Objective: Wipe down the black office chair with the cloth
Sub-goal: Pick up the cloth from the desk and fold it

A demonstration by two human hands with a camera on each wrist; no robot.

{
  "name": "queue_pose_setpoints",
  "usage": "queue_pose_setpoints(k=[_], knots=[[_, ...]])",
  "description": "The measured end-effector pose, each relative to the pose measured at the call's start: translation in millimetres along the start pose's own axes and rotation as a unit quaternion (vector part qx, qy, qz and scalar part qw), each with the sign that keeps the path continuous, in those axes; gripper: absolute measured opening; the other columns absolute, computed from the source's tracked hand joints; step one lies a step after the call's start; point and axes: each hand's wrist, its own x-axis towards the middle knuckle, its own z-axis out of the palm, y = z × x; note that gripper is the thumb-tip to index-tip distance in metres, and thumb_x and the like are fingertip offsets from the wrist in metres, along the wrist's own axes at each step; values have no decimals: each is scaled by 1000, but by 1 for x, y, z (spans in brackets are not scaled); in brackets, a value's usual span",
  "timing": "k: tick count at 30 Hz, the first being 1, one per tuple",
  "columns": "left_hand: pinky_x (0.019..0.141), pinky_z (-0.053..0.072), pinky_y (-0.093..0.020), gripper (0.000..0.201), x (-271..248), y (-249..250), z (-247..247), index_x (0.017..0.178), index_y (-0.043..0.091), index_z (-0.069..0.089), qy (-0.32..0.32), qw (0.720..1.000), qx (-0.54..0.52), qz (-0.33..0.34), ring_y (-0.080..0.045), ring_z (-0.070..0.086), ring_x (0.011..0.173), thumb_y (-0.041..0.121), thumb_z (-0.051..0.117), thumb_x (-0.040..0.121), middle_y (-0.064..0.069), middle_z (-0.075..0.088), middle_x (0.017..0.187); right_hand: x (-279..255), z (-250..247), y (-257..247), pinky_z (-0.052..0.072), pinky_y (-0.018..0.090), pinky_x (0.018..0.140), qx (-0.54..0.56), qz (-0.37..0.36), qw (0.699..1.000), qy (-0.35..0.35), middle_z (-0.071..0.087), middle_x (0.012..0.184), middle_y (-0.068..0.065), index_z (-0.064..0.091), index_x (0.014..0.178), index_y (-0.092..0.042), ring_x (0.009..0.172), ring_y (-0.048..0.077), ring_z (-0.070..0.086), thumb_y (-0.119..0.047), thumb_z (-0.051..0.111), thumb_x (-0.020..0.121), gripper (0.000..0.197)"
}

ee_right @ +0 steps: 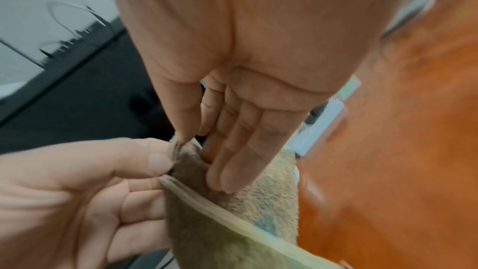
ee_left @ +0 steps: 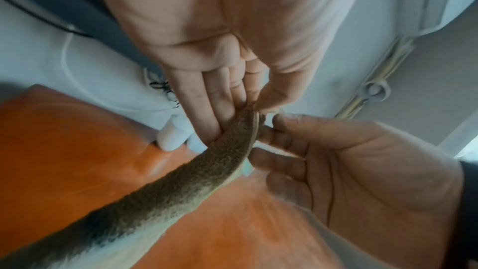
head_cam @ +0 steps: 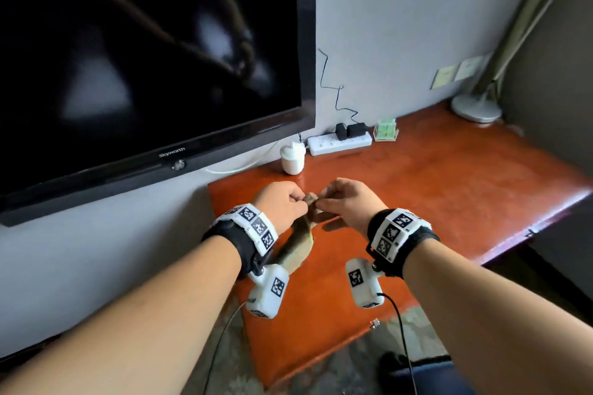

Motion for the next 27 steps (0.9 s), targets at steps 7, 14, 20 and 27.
queue_pose_setpoints(k=[7, 14, 20, 27], knots=[[62, 64, -33, 15, -86, 82, -73, 86, 22, 68, 0, 984, -111, 139, -20, 73, 73, 8, 63, 88, -1, 73, 80, -120, -17, -81, 60, 38, 89, -154, -62, 980, 112, 73, 116, -5, 63, 136, -24, 99, 17, 71, -18, 79, 89, 49], [60, 63, -32, 20, -181, 146, -115, 92, 8, 64, -88, 951, -193, 224, -20, 69, 71, -12, 62, 94, -13, 66, 88, -252, 1, -141, 65, 41, 77, -246, -106, 937, 223, 76, 95, -5, 74, 111, -25, 87, 20, 75, -27, 79, 89, 23], [82, 64, -56, 11, -239, 188, -109, 93, 7, 70, -122, 940, -190, 255, -37, 78, 90, 1, 79, 90, -18, 76, 91, -346, 7, -163, 60, 33, 59, -149, -96, 956, 235, 77, 83, 17, 75, 96, 0, 64, 27, 70, -32, 75, 94, 32], [90, 61, -60, 6, -285, 241, -96, 87, 12, 76, -171, 920, -172, 309, -43, 76, 98, 9, 81, 90, -25, 78, 99, -415, -13, -176, 57, 32, 57, -50, -104, 954, 276, 74, 86, 22, 76, 94, 5, 67, 28, 68, -39, 74, 94, 45]])
